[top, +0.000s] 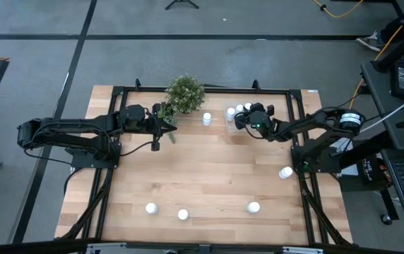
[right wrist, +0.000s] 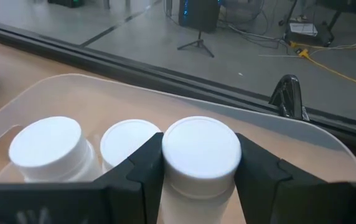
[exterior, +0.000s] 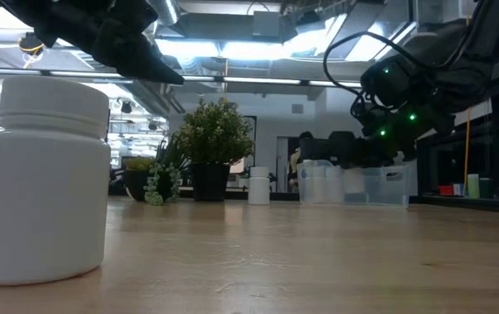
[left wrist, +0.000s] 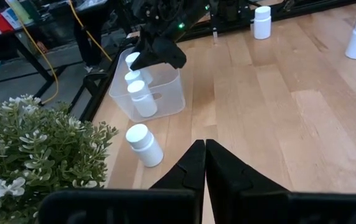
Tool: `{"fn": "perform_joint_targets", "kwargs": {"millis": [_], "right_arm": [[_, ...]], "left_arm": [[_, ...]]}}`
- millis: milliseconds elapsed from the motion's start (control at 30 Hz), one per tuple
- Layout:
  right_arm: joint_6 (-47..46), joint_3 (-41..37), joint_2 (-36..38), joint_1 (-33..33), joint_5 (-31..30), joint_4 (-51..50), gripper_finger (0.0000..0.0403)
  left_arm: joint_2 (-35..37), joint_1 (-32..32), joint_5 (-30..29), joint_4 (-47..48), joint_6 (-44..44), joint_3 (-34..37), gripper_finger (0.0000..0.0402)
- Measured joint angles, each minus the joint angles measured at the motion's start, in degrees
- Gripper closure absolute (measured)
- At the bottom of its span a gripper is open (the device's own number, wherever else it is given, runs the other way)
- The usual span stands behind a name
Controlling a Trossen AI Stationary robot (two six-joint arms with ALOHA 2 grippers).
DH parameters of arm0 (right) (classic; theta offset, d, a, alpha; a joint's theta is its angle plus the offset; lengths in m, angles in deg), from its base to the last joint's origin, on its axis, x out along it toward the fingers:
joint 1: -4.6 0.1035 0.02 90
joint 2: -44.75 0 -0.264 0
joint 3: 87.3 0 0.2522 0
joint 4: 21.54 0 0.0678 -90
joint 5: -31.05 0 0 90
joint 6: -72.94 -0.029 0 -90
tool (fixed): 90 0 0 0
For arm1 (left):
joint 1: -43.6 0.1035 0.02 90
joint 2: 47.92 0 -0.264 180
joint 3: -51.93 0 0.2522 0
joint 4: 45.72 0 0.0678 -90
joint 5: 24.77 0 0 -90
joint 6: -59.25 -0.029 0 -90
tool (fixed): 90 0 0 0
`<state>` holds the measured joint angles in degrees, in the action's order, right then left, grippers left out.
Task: Pick and place pill bottles into a basket
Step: Put the white pill bottle into the transparent bin
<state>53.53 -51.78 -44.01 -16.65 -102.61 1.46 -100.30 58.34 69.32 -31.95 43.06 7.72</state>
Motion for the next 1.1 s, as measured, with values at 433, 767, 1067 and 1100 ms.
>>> {"fn": "perform_joint_targets", "kwargs": {"millis": [433, 767, 1067, 1100], "right_arm": [[0.94, 0.06, -1.03, -0.58, -0.07, 0.94, 0.0253], [0.13, -0.17, -1.25, -1.25, 1.72, -1.67, 0.0253], [1.75, -0.09, -1.21, -1.25, 1.55, 0.82, 0.0253], [1.70, -0.09, -1.21, -1.25, 1.61, 0.82, 0.0253]], "left_arm": [[0.00, 0.00, 0.00, 0.00, 0.13, 0.00, 0.0395], [0.00, 0.00, 0.00, 0.14, 0.46, 0.00, 0.0396], [0.00, 0.00, 0.00, 0.15, 0.44, 0.00, 0.0397], [0.00, 0.00, 0.00, 0.15, 0.44, 0.00, 0.0396]]}}
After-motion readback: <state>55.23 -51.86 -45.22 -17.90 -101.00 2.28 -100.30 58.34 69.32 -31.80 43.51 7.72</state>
